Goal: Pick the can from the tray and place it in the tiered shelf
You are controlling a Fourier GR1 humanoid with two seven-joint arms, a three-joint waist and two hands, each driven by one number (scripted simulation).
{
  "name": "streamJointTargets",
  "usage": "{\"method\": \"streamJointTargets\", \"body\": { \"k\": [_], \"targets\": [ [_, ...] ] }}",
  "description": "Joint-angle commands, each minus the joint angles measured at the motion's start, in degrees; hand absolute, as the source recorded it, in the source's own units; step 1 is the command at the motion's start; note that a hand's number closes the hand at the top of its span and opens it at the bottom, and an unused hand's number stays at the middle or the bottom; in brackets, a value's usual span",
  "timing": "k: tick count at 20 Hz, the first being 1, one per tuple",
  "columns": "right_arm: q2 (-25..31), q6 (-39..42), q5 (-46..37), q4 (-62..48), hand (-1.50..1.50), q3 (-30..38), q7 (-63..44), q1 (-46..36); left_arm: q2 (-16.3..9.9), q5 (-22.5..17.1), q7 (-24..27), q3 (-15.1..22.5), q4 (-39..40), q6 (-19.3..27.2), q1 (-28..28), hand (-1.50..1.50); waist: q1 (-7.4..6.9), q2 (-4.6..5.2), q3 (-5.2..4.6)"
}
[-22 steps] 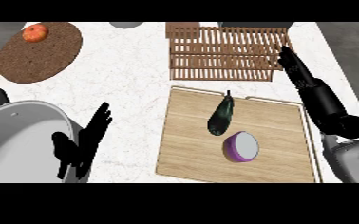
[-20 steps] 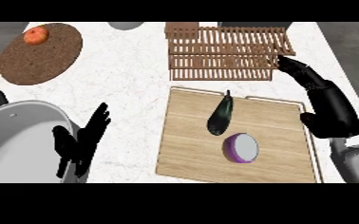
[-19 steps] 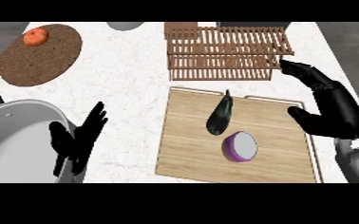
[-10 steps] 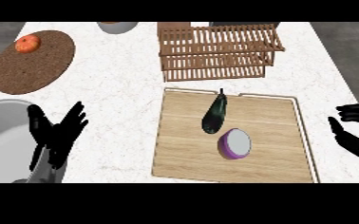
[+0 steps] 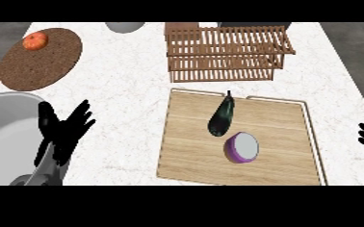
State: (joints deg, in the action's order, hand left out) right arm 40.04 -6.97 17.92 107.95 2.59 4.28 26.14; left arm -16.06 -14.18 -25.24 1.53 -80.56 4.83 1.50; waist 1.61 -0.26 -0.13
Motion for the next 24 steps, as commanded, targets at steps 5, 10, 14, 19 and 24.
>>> {"method": "streamJointTargets", "body": {
  "k": [5, 10, 14, 19, 24],
  "targets": [
    [8.45, 1.2, -0.18, 20.79, -1.5, -0.16, -20.78, 3.76, 1.72, 2.49, 6.46, -1.06, -1.43, -2.14, -2.22, 0.0, -1.52, 0.13, -0.08],
    [12.07, -6.44, -4.47, 28.19, -1.5, -2.96, -41.26, -3.99, 3.43, 4.9, 7.21, -1.81, 0.36, -2.7, -0.94, 0.0, -2.75, 0.52, -0.14],
    [12.13, -11.47, -11.69, 27.98, -1.5, -9.61, -52.0, -11.74, 2.97, 4.26, 7.08, -4.23, 0.8, -5.59, 0.95, 0.0, -3.59, 0.7, -0.11],
    [13.95, -9.97, -15.3, 26.11, -1.5, -14.15, -66.39, -21.46, 5.15, 5.88, 7.0, -4.3, 0.97, -6.62, -0.07, 0.0, -3.61, 0.6, -0.08],
    [9.12, -8.26, -20.85, 19.16, -1.5, -25.02, -71.39, -29.25, 7.07, 8.17, 6.68, -5.37, 1.03, -6.48, 0.84, 0.0, -3.9, 0.63, -0.04]
  ]
}}
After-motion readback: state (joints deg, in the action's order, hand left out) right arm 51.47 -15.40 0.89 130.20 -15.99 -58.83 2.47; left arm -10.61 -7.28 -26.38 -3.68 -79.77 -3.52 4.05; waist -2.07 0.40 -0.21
